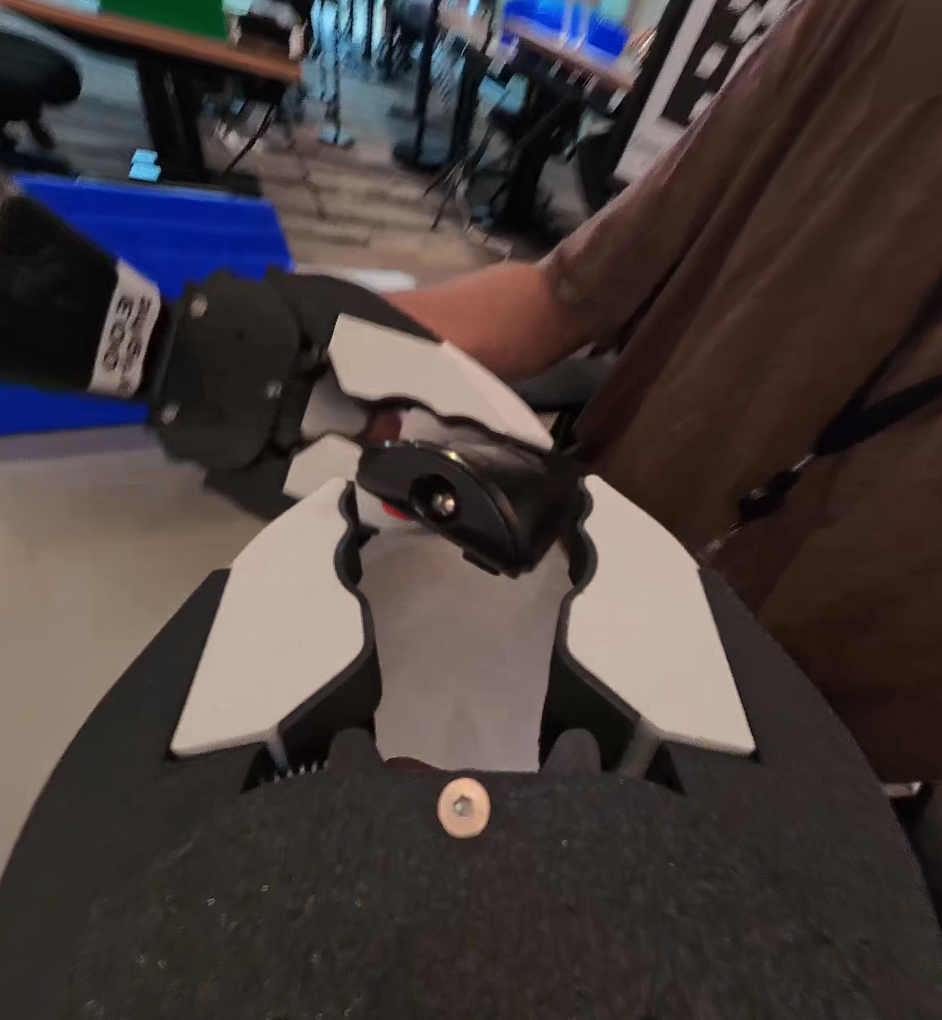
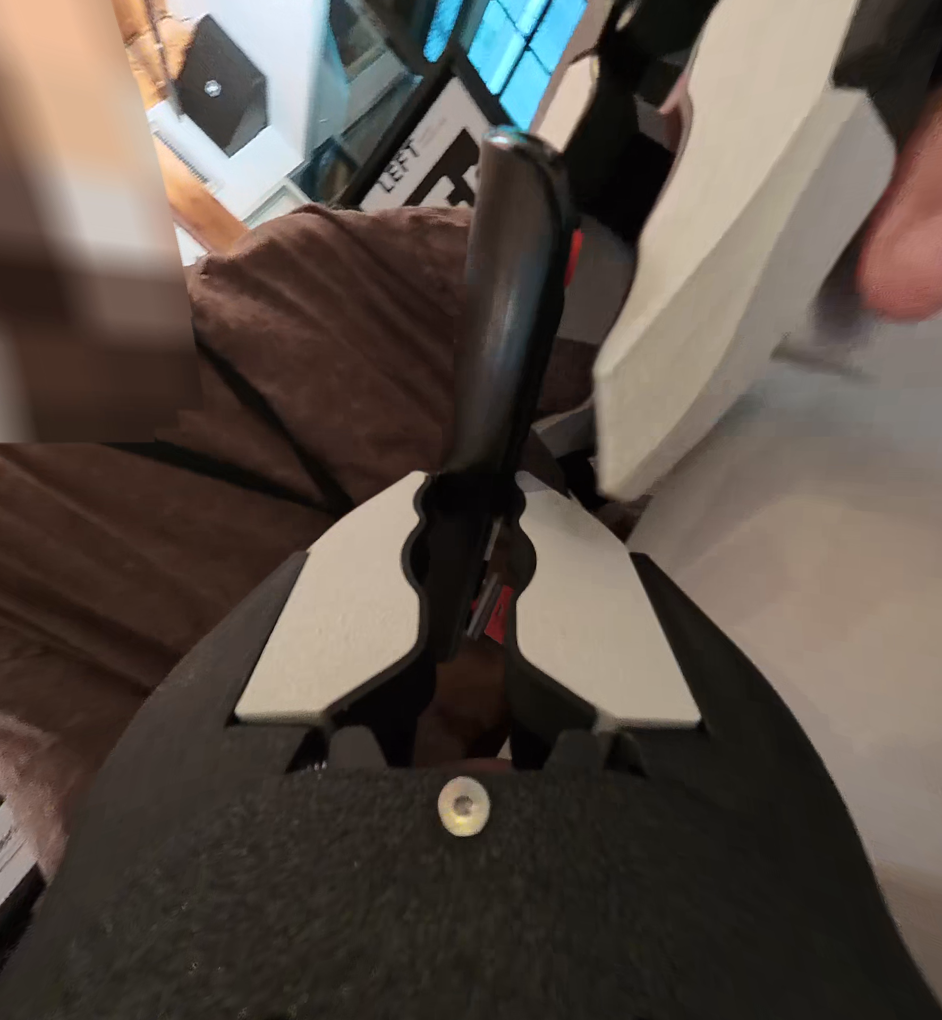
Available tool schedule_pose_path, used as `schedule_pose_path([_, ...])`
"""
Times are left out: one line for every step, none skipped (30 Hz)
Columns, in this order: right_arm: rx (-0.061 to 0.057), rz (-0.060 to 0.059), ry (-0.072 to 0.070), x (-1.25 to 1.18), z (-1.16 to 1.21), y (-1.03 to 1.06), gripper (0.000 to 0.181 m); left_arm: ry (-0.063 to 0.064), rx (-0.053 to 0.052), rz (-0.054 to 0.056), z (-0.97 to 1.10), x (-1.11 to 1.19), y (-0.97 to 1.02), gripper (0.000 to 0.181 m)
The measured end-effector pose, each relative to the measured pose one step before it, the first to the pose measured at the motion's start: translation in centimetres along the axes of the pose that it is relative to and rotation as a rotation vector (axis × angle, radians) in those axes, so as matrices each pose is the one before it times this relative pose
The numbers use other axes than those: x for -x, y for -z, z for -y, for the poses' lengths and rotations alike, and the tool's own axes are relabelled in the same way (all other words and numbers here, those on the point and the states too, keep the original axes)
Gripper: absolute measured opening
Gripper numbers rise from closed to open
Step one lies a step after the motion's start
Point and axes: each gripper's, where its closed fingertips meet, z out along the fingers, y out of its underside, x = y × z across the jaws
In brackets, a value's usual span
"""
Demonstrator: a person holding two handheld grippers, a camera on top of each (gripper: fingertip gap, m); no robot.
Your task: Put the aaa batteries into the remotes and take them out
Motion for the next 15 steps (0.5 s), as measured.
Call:
schedule_pose_path([0.0035,0.0421,0.0109,0.383,-0.088,-0.197,0.024,-0.0036,-0.0525,-0.0409,0.681,-0.516,-0.386,0.070])
schedule_pose_path([0.0040,0.0401,0.0015,0.272,-0.118,-0.168,0.024,-0.0087,-0.0376,-0.0317,0.477,-0.435,-0.402,0.066])
schedule_pose_path([0.0003,0.0321,0.0028,0.171,-0.063,-0.121,0.024,-0.0091,-0.0256,-0.0244,0.311,-0.360,-0.399,0.063])
schedule_pose_path([-0.0052,0.0311,0.0128,0.273,0.008,-0.088,0.024,0.0004,-0.0257,-0.0208,0.297,-0.300,-0.343,0.064])
schedule_pose_path([-0.0010,0.0346,0.0164,0.427,-0.093,-0.062,0.024,0.0036,-0.0189,-0.0181,0.203,-0.280,-0.283,0.063])
schedule_pose_path([0.0025,0.0243,0.0135,0.312,-0.141,-0.065,0.024,0.0024,-0.0051,-0.0120,-0.008,-0.244,-0.262,0.062])
schedule_pose_path([0.0090,0.0029,0.0049,0.009,-0.227,-0.062,0.024,-0.0007,0.0038,-0.0057,-0.104,-0.171,-0.191,0.062])
schedule_pose_path([0.0045,-0.0072,0.0015,-0.184,-0.201,-0.045,0.024,-0.0064,0.0096,-0.0007,-0.137,-0.125,-0.104,0.061])
schedule_pose_path([-0.0046,-0.0032,-0.0050,-0.161,-0.083,-0.005,0.024,-0.0071,0.0078,0.0045,-0.076,-0.070,-0.010,0.060])
schedule_pose_path([-0.0150,-0.0064,0.0005,-0.166,0.068,0.061,0.024,-0.0090,-0.0020,0.0120,0.071,0.043,0.098,0.060])
schedule_pose_path([-0.0309,-0.0152,0.0051,-0.225,0.293,0.224,0.024,-0.0084,-0.0163,0.0219,0.258,0.191,0.216,0.060])
schedule_pose_path([-0.0436,-0.0206,0.0042,-0.286,0.445,0.342,0.027,-0.0063,-0.0208,0.0248,0.324,0.261,0.340,0.059])
schedule_pose_path([-0.0448,-0.0186,-0.0013,-0.219,0.402,0.328,0.038,-0.0026,-0.0165,0.0264,0.243,0.319,0.413,0.059])
schedule_pose_path([-0.0450,-0.0187,0.0012,-0.178,0.321,0.281,0.054,-0.0017,-0.0057,0.0329,0.070,0.424,0.411,0.058])
schedule_pose_path([-0.0621,-0.0194,0.0113,-0.129,0.530,0.310,0.064,-0.0031,0.0015,0.0398,-0.125,0.506,0.310,0.058])
